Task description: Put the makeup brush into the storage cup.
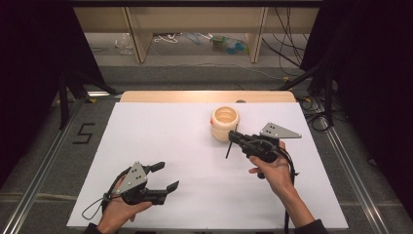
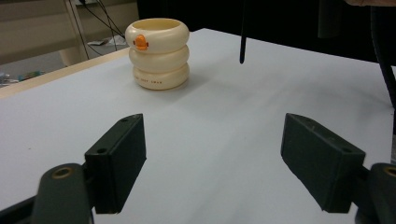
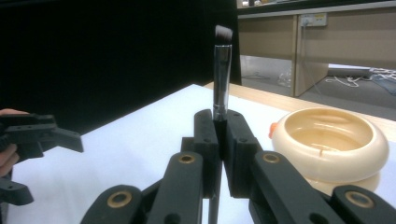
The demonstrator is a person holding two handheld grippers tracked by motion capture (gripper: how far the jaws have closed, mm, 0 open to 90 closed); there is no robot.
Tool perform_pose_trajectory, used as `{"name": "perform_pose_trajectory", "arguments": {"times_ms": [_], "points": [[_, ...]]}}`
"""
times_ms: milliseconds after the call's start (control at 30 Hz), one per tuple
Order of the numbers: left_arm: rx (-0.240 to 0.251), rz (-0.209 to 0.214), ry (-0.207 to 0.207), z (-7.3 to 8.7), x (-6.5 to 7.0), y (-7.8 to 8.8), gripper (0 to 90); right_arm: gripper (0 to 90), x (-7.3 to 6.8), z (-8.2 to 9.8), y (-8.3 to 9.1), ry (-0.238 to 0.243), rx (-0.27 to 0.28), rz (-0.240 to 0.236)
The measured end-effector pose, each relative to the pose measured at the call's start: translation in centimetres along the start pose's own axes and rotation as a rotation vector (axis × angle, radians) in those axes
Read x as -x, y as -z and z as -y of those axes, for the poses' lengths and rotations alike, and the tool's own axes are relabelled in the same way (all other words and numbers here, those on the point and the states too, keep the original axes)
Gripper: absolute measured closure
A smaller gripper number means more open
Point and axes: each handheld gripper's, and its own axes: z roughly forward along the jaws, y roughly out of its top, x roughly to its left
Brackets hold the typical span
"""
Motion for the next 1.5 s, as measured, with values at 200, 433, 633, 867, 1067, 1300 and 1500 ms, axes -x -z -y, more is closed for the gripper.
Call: {"name": "perform_pose_trajectory", "arguments": {"times_ms": [200,433,633,867,1067,1300,1500], "points": [[-0.003,-0.004,-0.006,0.0,0.1,0.1,22.2,85.1,0.6,-0.5,-0.4,-0.014,0.006,0.010],[-0.005,-0.013,0.004,0.0,0.1,0.1,21.1,85.1,1.4,-0.9,-0.4,-0.013,-0.022,0.030],[0.002,-0.009,0.014,0.1,0.1,0.0,20.1,85.1,2.2,-1.4,-0.5,-0.027,-0.018,0.040],[0.000,-0.010,0.002,0.0,0.1,0.0,20.1,85.1,2.7,-2.0,-0.3,-0.048,-0.019,0.048],[0.002,-0.009,0.003,0.0,0.2,0.0,20.1,85.1,3.0,-2.5,-0.4,-0.040,-0.001,0.059],[-0.002,-0.006,-0.013,-0.1,0.2,0.0,20.1,85.1,3.2,-3.1,-0.9,-0.038,0.017,0.062],[0.001,-0.012,0.006,-0.1,0.3,0.0,20.1,85.1,3.4,-3.9,-1.5,-0.026,-0.005,0.075]]}}
